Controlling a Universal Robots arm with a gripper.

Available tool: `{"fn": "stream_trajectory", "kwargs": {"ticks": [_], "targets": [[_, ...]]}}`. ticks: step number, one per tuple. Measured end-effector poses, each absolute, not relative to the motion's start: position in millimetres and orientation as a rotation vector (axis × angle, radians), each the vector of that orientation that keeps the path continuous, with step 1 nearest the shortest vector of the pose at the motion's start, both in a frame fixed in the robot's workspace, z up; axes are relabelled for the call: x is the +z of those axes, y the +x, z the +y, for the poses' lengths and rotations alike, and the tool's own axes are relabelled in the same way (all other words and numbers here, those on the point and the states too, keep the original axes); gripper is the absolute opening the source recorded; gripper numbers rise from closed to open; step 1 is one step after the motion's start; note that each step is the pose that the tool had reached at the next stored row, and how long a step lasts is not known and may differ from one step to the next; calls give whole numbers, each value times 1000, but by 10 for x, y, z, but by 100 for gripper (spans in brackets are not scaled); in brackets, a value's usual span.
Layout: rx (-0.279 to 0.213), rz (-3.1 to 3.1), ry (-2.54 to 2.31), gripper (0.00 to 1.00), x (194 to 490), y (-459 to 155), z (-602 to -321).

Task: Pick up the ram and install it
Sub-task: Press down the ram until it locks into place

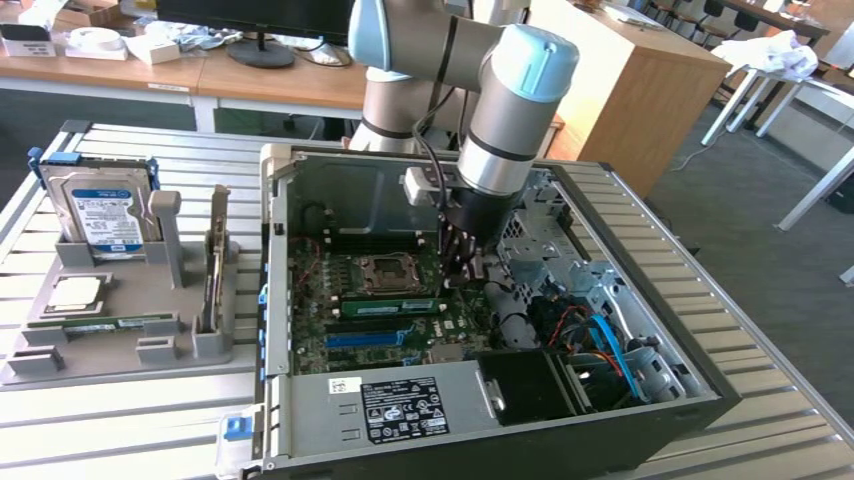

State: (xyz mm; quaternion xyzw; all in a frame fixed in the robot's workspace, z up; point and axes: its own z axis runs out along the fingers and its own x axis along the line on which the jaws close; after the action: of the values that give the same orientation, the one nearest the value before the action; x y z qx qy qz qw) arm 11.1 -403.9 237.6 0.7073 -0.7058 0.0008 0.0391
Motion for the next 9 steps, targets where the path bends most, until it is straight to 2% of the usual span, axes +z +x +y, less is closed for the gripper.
{"fn": "stream_trajectory", "kwargs": {"ticks": [9], "targets": [[2, -2164, 2168, 10, 2376, 111, -4022]]}}
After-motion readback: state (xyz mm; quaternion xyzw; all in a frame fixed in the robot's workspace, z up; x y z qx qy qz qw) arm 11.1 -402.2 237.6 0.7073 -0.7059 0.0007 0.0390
